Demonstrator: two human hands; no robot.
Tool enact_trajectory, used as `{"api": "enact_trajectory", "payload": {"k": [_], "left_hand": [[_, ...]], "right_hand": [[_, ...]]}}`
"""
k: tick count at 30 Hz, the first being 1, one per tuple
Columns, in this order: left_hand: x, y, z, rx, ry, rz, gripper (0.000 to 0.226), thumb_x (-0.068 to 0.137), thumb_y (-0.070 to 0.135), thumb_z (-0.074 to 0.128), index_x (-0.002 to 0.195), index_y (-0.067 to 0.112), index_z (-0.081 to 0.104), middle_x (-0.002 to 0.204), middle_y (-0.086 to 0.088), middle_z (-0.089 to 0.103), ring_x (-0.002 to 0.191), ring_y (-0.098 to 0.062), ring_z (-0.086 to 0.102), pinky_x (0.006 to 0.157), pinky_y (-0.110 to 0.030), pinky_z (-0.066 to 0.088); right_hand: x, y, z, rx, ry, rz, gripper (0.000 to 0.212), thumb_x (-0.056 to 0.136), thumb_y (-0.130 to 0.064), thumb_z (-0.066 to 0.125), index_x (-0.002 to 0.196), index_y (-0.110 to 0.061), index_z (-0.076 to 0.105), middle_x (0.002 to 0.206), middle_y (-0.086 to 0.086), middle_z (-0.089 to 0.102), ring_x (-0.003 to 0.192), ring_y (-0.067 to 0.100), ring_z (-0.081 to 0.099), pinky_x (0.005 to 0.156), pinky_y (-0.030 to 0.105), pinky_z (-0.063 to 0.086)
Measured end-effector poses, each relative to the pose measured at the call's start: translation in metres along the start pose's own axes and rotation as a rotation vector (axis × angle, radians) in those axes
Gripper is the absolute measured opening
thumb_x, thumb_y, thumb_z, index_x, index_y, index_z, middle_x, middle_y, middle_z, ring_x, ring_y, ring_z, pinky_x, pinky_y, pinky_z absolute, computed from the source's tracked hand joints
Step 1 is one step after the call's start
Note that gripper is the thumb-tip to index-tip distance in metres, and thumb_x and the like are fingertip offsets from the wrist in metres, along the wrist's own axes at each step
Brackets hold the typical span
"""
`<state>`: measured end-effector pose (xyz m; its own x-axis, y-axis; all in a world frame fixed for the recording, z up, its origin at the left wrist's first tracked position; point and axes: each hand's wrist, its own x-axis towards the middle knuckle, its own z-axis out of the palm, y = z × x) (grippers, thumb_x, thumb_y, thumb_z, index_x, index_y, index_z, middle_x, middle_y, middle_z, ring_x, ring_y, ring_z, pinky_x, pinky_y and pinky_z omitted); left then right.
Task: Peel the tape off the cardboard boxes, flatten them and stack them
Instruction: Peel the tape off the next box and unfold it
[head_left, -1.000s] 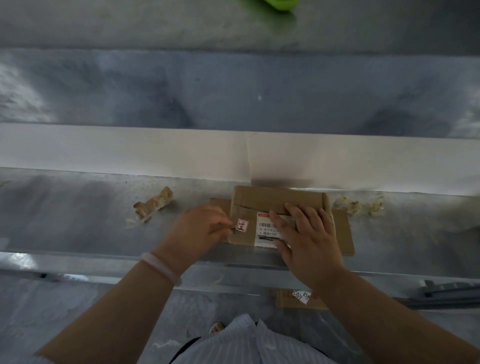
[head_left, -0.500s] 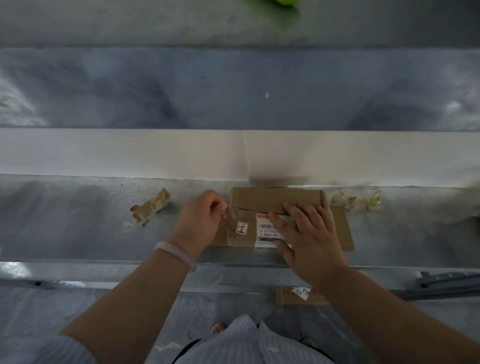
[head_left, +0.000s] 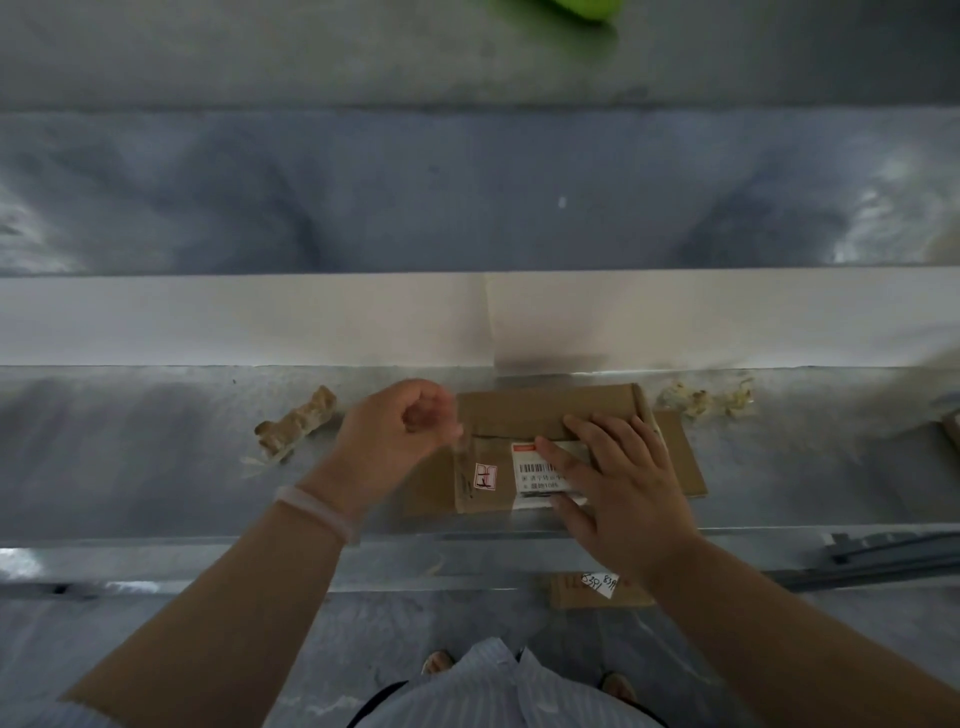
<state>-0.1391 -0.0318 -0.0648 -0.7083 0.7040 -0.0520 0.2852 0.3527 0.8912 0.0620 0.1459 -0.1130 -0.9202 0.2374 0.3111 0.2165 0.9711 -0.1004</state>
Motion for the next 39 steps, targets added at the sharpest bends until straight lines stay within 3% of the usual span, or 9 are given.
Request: {"api": "enact_trajectory", "payload": {"k": [2,6,11,17,21,25,30,34,39], "left_hand": [[-0.006,-0.005,0.002,0.138,-0.081,0.048,0.032,0.072,0.023,0.08,0.099,0.032,0.066,0.09,0.014,0.069,0.084,0.002,0.064,0.074,-0.01,0.048],[-0.002,-0.007,0.002,0.446,-0.145,0.214,0.038,0.077,0.029,0.076,0.113,0.021,0.068,0.094,0.005,0.064,0.086,-0.01,0.061,0.081,-0.033,0.053],[0.008,0.003,0.001,0.664,-0.246,0.295,0.034,0.081,0.03,0.071,0.113,0.02,0.069,0.095,0.002,0.063,0.087,-0.011,0.057,0.077,-0.021,0.039],[0.014,0.0,0.004,0.668,-0.211,0.332,0.012,0.087,0.02,0.063,0.096,0.019,0.072,0.093,0.003,0.064,0.083,-0.009,0.057,0.077,-0.019,0.039],[0.014,-0.008,0.009,0.647,-0.228,0.344,0.013,0.088,0.009,0.051,0.08,0.019,0.054,0.084,0.005,0.051,0.077,-0.015,0.051,0.07,-0.029,0.041],[0.011,-0.019,0.022,0.457,-0.104,0.186,0.02,0.09,0.003,0.047,0.079,0.02,0.045,0.079,0.002,0.048,0.071,-0.014,0.048,0.066,-0.029,0.035],[0.017,-0.012,0.027,0.133,0.091,-0.168,0.017,0.094,0.011,0.049,0.081,0.02,0.054,0.079,0.001,0.062,0.074,-0.016,0.062,0.072,-0.035,0.054],[0.023,-0.007,0.013,0.356,0.242,0.148,0.008,0.086,0.01,0.061,0.082,0.016,0.064,0.08,0.005,0.064,0.076,-0.01,0.058,0.07,-0.022,0.046],[0.018,-0.015,0.01,0.599,0.039,0.471,0.009,0.084,0.014,0.066,0.09,0.014,0.073,0.087,0.001,0.066,0.078,-0.014,0.06,0.073,-0.025,0.049]], "right_hand": [[0.0,0.0,0.0,-0.001,0.01,0.002,0.052,0.083,-0.048,0.06,0.133,-0.033,0.058,0.134,0.004,0.056,0.125,0.031,0.049,0.107,0.058,0.033],[0.0,-0.001,0.001,-0.004,0.014,0.006,0.052,0.082,-0.048,0.06,0.132,-0.033,0.058,0.134,0.003,0.056,0.125,0.03,0.049,0.107,0.058,0.033],[-0.001,-0.001,0.002,0.006,0.015,0.004,0.052,0.083,-0.049,0.059,0.132,-0.034,0.058,0.134,0.003,0.057,0.125,0.031,0.049,0.106,0.058,0.034],[-0.001,0.0,0.002,0.012,0.01,0.009,0.052,0.082,-0.05,0.058,0.132,-0.034,0.058,0.133,0.003,0.057,0.126,0.03,0.049,0.106,0.058,0.033],[-0.001,0.0,0.003,0.021,0.031,0.01,0.052,0.083,-0.05,0.059,0.132,-0.034,0.059,0.133,0.003,0.058,0.125,0.031,0.05,0.106,0.058,0.034],[0.0,0.0,0.003,0.024,0.05,0.019,0.051,0.083,-0.05,0.059,0.132,-0.034,0.059,0.133,0.003,0.058,0.125,0.031,0.05,0.106,0.057,0.034],[-0.001,-0.001,0.003,0.034,0.03,0.0,0.052,0.082,-0.05,0.06,0.131,-0.034,0.059,0.132,0.002,0.058,0.125,0.031,0.05,0.105,0.057,0.034],[0.001,-0.002,0.003,0.049,0.043,0.007,0.049,0.082,-0.05,0.06,0.128,-0.033,0.063,0.13,0.002,0.059,0.123,0.031,0.051,0.104,0.057,0.035],[0.008,-0.004,-0.002,0.092,0.054,0.08,0.034,0.092,-0.049,0.049,0.118,-0.038,0.068,0.123,-0.004,0.064,0.114,0.026,0.056,0.101,0.051,0.038]]}}
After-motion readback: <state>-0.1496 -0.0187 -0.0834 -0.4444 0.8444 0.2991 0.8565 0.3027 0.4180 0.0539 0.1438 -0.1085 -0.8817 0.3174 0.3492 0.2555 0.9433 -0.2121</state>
